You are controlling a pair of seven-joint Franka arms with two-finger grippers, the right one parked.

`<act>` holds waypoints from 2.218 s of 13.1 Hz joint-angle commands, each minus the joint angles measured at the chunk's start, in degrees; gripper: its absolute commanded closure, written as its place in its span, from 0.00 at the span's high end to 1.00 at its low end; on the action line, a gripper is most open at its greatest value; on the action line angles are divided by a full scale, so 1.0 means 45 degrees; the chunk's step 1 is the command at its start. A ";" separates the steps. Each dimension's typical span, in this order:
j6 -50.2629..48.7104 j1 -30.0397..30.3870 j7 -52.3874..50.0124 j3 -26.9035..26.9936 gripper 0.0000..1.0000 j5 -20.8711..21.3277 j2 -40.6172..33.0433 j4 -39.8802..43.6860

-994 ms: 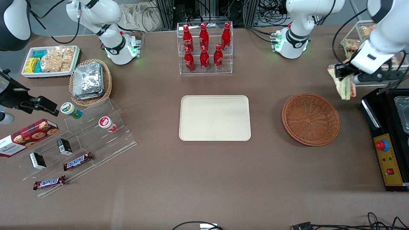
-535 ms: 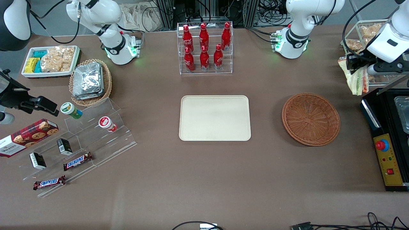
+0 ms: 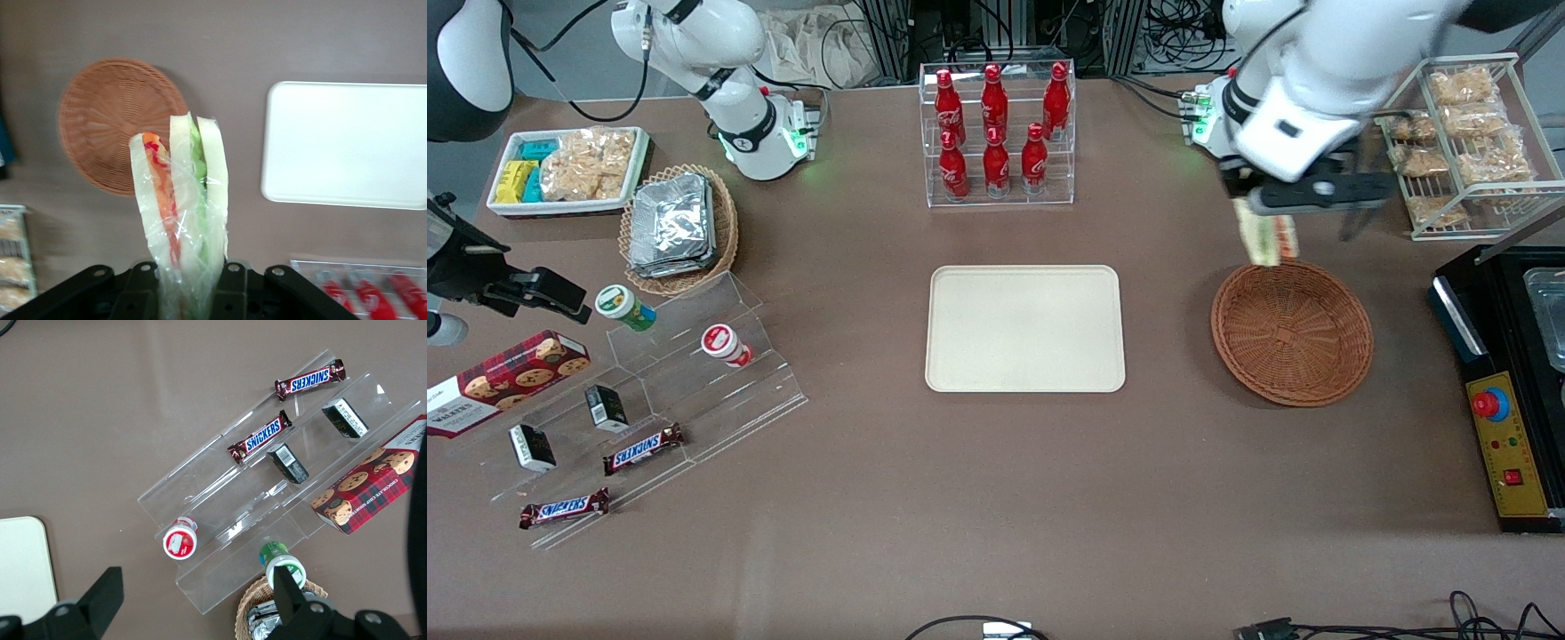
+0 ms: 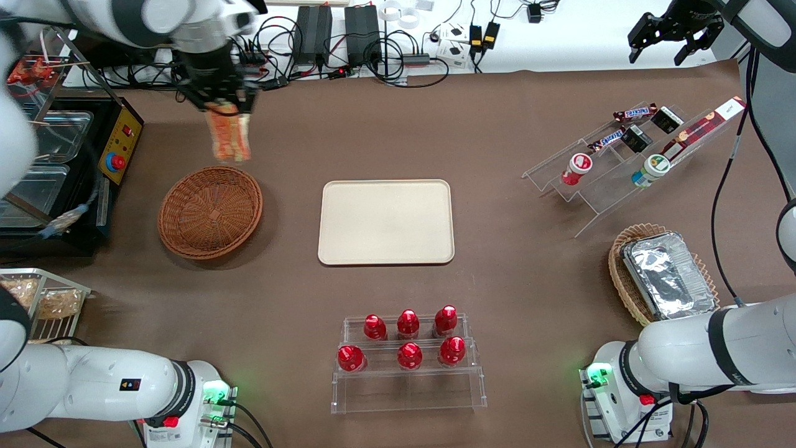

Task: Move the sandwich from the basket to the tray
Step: 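Carry the sandwich over the cream tray and lower it, then set the sandwich on the tray and open the left gripper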

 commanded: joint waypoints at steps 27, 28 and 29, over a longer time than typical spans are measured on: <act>0.9560 -0.0243 -0.3629 -0.2861 0.00 0.5736 0.8246 -0.3218; 0.9890 -0.0224 -0.3630 -0.2842 0.00 0.5736 0.8246 -0.3431; 1.0241 -0.0185 -0.3630 -0.2842 0.00 0.5736 0.8246 -0.3685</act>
